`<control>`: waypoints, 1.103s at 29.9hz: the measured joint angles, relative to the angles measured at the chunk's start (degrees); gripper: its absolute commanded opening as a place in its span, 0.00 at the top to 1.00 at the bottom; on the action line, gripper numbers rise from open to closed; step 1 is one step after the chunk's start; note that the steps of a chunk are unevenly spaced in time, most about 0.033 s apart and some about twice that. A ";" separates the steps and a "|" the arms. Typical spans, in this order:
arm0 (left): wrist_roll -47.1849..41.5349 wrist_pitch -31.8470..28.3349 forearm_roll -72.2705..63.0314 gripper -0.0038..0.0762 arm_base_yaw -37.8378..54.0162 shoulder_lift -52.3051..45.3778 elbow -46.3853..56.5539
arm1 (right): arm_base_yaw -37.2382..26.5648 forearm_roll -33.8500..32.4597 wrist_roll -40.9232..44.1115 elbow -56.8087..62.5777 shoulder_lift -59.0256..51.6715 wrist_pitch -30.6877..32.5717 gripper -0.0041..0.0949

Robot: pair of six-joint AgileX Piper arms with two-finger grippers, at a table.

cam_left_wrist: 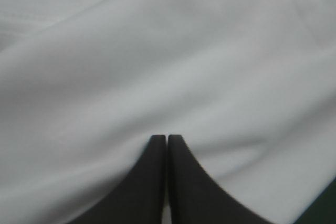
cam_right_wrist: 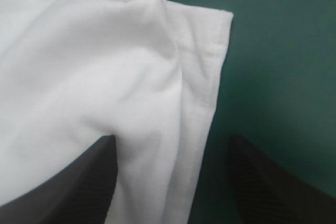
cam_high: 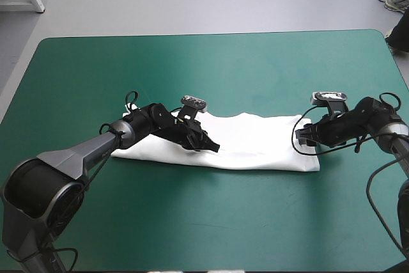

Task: Fold the cloth

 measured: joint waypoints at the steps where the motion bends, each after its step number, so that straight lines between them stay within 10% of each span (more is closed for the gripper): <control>1: 0.00 0.00 0.00 0.93 0.00 0.00 0.00 | 0.00 0.31 -0.23 0.00 0.80 -0.07 0.39; 14: 0.00 -0.21 -0.05 0.93 0.00 0.06 0.00 | -0.22 6.25 -4.97 -1.50 4.63 3.03 0.97; 33: 0.00 -0.56 -0.11 0.93 0.00 0.06 0.00 | -0.10 11.22 -7.70 -10.24 -0.75 10.03 0.97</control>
